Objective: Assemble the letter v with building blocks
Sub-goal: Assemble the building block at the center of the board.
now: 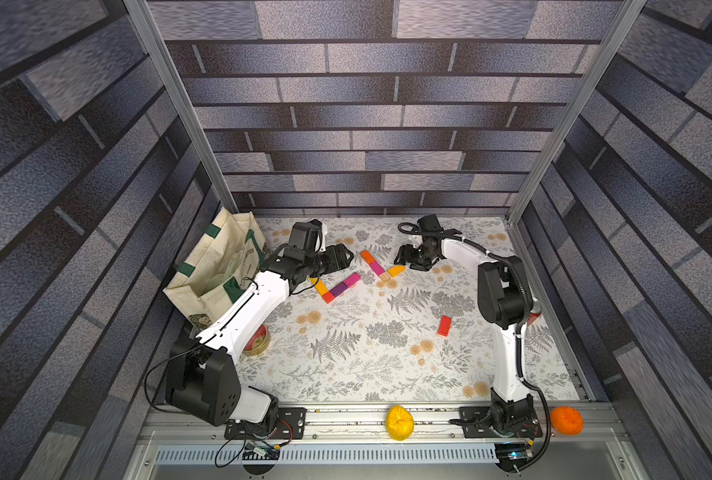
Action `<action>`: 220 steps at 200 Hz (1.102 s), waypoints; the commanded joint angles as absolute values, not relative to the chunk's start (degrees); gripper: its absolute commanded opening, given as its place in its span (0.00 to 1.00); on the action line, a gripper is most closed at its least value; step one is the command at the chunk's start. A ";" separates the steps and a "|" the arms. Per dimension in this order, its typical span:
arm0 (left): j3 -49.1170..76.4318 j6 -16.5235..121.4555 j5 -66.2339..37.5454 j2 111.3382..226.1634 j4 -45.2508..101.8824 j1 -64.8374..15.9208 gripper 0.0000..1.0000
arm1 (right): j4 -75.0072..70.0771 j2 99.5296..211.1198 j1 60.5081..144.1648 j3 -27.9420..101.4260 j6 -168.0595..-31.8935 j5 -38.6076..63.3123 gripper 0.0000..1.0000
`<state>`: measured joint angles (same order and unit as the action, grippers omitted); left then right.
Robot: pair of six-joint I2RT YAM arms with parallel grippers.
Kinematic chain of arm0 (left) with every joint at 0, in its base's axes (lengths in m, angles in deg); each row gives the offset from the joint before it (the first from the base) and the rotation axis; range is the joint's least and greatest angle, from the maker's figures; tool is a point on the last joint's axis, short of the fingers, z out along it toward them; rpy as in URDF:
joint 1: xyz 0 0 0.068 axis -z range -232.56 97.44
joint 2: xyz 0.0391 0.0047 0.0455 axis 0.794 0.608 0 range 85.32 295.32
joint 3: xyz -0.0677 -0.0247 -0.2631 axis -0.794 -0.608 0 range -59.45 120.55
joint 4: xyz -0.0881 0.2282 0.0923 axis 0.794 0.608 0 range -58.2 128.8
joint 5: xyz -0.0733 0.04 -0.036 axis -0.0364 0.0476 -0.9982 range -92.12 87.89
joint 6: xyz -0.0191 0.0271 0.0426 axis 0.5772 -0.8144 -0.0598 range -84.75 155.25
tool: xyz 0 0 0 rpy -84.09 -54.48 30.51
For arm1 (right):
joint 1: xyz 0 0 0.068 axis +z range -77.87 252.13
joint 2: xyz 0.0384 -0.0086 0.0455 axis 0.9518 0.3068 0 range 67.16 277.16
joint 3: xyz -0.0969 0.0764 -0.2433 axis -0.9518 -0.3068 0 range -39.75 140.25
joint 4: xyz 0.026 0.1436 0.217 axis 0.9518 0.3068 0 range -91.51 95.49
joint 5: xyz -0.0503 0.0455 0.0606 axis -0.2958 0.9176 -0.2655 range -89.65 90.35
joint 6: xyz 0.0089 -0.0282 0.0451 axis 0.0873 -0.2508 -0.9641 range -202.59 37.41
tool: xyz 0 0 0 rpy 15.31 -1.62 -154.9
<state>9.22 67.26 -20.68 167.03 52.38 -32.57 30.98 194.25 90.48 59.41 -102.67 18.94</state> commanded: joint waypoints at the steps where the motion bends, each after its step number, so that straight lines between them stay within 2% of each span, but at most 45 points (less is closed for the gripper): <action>1: 10.82 66.50 -21.70 167.57 53.33 -32.08 0.80 | 30.21 196.17 89.90 60.81 -102.86 21.05 0.71; 220: 11.05 65.50 -20.56 168.65 54.34 -29.53 0.80 | 30.16 200.85 89.10 63.04 -101.61 24.87 0.73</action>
